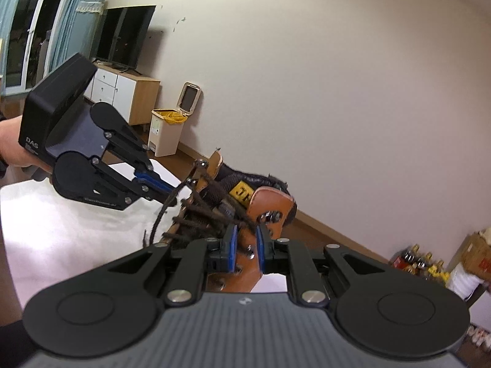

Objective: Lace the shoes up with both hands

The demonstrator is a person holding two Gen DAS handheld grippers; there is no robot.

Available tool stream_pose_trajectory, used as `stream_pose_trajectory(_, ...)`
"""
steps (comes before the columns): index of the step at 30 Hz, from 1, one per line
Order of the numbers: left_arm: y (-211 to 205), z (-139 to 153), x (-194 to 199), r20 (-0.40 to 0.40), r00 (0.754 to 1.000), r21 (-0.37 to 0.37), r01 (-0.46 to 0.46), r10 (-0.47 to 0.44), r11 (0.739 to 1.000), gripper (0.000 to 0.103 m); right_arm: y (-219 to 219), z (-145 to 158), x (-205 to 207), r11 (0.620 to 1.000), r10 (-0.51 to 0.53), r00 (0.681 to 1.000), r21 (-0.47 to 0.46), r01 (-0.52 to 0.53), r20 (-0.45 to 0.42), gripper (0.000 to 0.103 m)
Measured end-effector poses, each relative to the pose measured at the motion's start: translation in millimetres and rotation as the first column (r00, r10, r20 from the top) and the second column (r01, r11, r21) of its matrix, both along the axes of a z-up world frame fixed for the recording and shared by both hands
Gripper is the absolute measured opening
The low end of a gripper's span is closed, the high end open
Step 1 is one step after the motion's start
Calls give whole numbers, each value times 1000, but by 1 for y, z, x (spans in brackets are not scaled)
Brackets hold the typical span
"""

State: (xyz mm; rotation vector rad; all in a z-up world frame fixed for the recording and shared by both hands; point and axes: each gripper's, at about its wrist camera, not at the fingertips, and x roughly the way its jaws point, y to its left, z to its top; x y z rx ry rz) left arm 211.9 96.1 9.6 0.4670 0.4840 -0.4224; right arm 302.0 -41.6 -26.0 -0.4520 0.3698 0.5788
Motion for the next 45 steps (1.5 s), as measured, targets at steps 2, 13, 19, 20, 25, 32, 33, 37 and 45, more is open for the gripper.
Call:
stream_pose_trajectory(2, 2, 1, -7, -22, 1000, -27, -3, 2, 1000, 10, -6, -3, -4, 999, -16, 1000, 28, 17, -24, 14)
stream_pose_trajectory(13, -2, 10, 1, -109, 994, -164, -12, -6, 986, 24, -25, -24, -17, 987, -84, 989, 125, 99, -122, 14)
stream_pose_trajectory(19, -4, 19, 6, -153, 988, -237, -16, -21, 971, 2, -31, -33, -19, 979, -102, 982, 161, 127, -157, 14)
stream_pose_trajectory(20, -3, 24, 4, -160, 987, -254, -12, -29, 967, 3, -34, -33, -22, 977, -100, 982, 171, 128, -161, 14)
stream_pose_trajectory(25, -2, 57, 1, -159, 983, -441, 13, -92, 898, 4, -45, -42, -24, 951, -64, 963, 276, 138, -260, 15)
stream_pose_trajectory(32, -17, 83, 19, -128, 983, -639, 17, -128, 769, 5, -39, -56, -29, 882, 106, 912, 461, 98, -395, 15)
stream_pose_trajectory(33, -21, 83, 21, -129, 985, -622, 6, -111, 783, 4, -37, -56, -29, 873, 121, 911, 479, 91, -394, 15)
stream_pose_trajectory(37, -24, 70, 16, -155, 982, -621, -13, -107, 784, 4, -28, -54, -24, 835, 182, 906, 547, 63, -382, 15)
stream_pose_trajectory(45, -20, 48, -3, -200, 974, -599, -33, -110, 800, 5, -31, -59, -11, 876, -72, 935, 427, 225, -347, 16)
